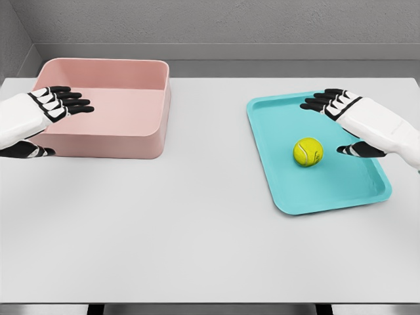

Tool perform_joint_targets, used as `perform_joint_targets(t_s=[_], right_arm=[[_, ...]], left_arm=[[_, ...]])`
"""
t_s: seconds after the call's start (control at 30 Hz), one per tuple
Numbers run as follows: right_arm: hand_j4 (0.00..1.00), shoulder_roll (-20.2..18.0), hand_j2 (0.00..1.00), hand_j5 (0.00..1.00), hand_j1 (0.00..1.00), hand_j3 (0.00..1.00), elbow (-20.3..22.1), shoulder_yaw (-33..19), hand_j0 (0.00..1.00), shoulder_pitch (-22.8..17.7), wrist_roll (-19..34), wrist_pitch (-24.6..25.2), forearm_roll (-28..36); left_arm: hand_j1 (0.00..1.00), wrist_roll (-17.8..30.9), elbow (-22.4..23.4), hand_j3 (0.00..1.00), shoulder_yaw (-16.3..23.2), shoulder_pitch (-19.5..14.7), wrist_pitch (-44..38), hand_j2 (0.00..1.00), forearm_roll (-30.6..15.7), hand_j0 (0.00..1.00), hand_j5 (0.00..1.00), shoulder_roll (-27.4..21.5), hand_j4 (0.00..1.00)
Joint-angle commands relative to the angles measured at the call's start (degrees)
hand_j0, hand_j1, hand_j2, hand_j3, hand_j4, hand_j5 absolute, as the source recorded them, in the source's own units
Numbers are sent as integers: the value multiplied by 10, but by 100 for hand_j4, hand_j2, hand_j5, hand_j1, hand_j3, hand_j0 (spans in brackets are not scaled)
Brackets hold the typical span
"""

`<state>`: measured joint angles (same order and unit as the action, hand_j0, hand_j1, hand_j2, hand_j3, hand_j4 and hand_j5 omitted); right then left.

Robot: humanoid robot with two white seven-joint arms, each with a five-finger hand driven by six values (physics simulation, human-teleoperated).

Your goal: Put the tennis from the blue tray into the pink basket with both arms

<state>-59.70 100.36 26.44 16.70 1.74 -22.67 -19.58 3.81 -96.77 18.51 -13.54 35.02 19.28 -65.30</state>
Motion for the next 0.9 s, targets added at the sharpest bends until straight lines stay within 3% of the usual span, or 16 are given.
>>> perform_joint_targets(t_s=[0.0,0.1,0.2,0.3,0.4,0.5,0.57,0.67,0.77,0.87], right_arm=[[100,-2,100,100,100,100,0,-1,100,0,0,0,2],[100,-1,100,100,100,100,-3,-1,100,0,-4,6,8],[100,1,100,100,100,100,-4,5,100,0,1,44,7],[100,6,100,100,100,100,-1,10,100,15,119,133,6],[100,18,100,100,100,100,-2,14,100,39,214,141,6],[100,27,100,100,100,100,-1,30,100,76,283,182,4],[100,36,100,100,100,100,-2,35,100,86,287,186,5],[100,80,100,100,100,100,-37,131,100,171,331,217,5],[100,80,100,100,100,100,-37,138,100,171,333,253,4],[100,80,100,100,100,100,-37,141,100,171,333,254,4]], left_arm=[[100,0,0,100,0,0,0,100,-3,100,100,-3,100],[100,0,1,100,0,0,0,100,-3,100,100,-3,100],[100,0,0,100,1,0,0,100,-3,100,100,-3,100],[100,0,0,100,3,0,0,100,-3,100,100,-3,100],[100,0,1,100,3,0,0,100,-3,100,100,-3,100],[100,0,1,100,3,0,0,100,-3,100,100,-3,100],[100,0,0,100,3,0,0,100,-3,100,100,-3,100],[100,0,0,100,3,0,0,100,-3,100,100,-3,100],[100,0,1,100,3,-1,0,100,-3,100,100,-3,100],[100,0,1,100,3,-2,0,100,4,100,100,-3,100]])
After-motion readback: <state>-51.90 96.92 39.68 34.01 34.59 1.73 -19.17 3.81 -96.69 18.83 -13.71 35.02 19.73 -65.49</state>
